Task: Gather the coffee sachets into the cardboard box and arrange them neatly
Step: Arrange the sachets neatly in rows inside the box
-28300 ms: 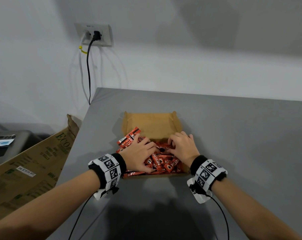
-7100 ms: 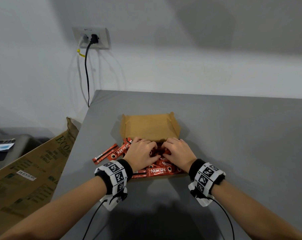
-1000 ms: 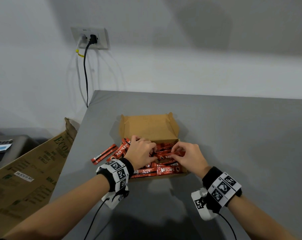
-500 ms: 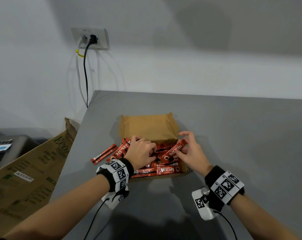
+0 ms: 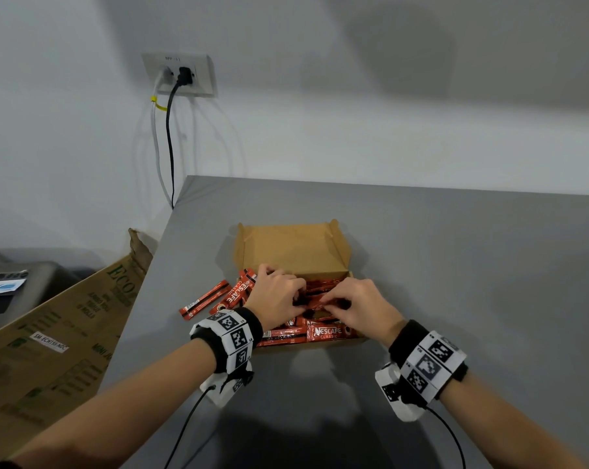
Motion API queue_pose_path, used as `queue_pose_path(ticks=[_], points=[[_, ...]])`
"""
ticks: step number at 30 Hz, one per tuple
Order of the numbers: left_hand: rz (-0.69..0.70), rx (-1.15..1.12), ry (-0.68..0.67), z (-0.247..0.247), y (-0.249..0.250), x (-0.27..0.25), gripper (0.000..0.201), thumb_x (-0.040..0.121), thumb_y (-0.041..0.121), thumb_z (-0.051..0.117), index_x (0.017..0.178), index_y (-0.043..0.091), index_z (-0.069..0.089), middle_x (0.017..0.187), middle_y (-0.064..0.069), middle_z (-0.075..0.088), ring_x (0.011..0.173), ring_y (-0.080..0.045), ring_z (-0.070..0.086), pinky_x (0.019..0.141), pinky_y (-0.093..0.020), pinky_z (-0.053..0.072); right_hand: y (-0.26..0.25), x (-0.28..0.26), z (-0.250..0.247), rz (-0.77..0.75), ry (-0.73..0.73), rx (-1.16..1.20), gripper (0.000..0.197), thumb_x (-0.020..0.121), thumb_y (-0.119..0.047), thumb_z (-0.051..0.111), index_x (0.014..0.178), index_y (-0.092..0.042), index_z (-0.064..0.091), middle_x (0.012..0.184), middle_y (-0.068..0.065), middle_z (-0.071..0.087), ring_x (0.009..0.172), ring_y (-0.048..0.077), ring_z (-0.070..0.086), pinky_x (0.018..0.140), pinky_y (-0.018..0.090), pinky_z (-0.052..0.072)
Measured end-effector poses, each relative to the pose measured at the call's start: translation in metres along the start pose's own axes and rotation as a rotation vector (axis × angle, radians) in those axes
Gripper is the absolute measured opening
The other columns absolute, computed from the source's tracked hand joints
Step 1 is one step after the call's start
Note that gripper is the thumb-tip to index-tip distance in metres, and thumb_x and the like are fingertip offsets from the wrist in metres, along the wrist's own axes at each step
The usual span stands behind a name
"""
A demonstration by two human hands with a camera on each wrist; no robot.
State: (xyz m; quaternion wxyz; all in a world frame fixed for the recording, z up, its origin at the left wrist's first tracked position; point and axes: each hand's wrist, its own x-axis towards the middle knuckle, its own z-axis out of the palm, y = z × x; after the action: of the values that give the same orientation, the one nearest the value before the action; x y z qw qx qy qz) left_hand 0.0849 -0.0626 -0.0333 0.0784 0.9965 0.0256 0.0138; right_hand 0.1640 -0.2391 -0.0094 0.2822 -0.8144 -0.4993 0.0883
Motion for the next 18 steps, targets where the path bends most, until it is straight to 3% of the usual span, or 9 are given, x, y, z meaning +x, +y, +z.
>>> queue_pose_path(ticks=[3, 7, 11, 18], points=[[-0.001, 0.009, 0.006, 0.000, 0.000, 0.000, 0.031, 0.086, 0.051, 0.053, 0.095, 0.023, 0.061, 0.098, 0.008, 0.066, 0.100, -0.015, 0.053, 0.094, -0.037, 0.025, -0.002, 0.007, 0.005, -0.027, -0.140, -0.139, 0.021, 0.087, -0.009, 0.059, 0.104, -0.012, 0.071, 0.103, 0.005, 0.069, 0.098, 0.020, 0.061, 0.090, 0.030, 0.046], [0.000, -0.022, 0.003, 0.001, -0.001, -0.001, 0.028, 0.086, 0.047, 0.055, 0.096, 0.022, 0.061, 0.097, 0.007, 0.066, 0.100, -0.016, 0.053, 0.093, -0.036, 0.023, -0.008, 0.010, 0.009, 0.010, -0.231, -0.303, 0.027, 0.088, -0.003, 0.048, 0.108, -0.009, 0.065, 0.106, 0.009, 0.066, 0.100, 0.026, 0.058, 0.087, 0.039, 0.045], [0.002, -0.009, -0.014, -0.001, -0.001, 0.000, 0.026, 0.085, 0.045, 0.054, 0.095, 0.022, 0.060, 0.096, 0.007, 0.065, 0.099, -0.016, 0.052, 0.093, -0.036, 0.024, -0.011, 0.011, 0.007, 0.099, -0.224, -0.282, 0.012, 0.088, -0.002, 0.048, 0.094, -0.005, 0.058, 0.097, 0.012, 0.065, 0.090, 0.028, 0.060, 0.077, 0.037, 0.047], [0.044, -0.018, -0.051, -0.007, -0.004, 0.001, 0.029, 0.080, 0.045, 0.060, 0.096, 0.021, 0.060, 0.096, 0.007, 0.063, 0.096, -0.015, 0.053, 0.090, -0.034, 0.024, -0.014, 0.019, 0.010, 0.182, -0.271, -0.319, 0.016, 0.082, 0.004, 0.048, 0.079, -0.007, 0.060, 0.096, 0.011, 0.063, 0.089, 0.029, 0.059, 0.075, 0.035, 0.046]])
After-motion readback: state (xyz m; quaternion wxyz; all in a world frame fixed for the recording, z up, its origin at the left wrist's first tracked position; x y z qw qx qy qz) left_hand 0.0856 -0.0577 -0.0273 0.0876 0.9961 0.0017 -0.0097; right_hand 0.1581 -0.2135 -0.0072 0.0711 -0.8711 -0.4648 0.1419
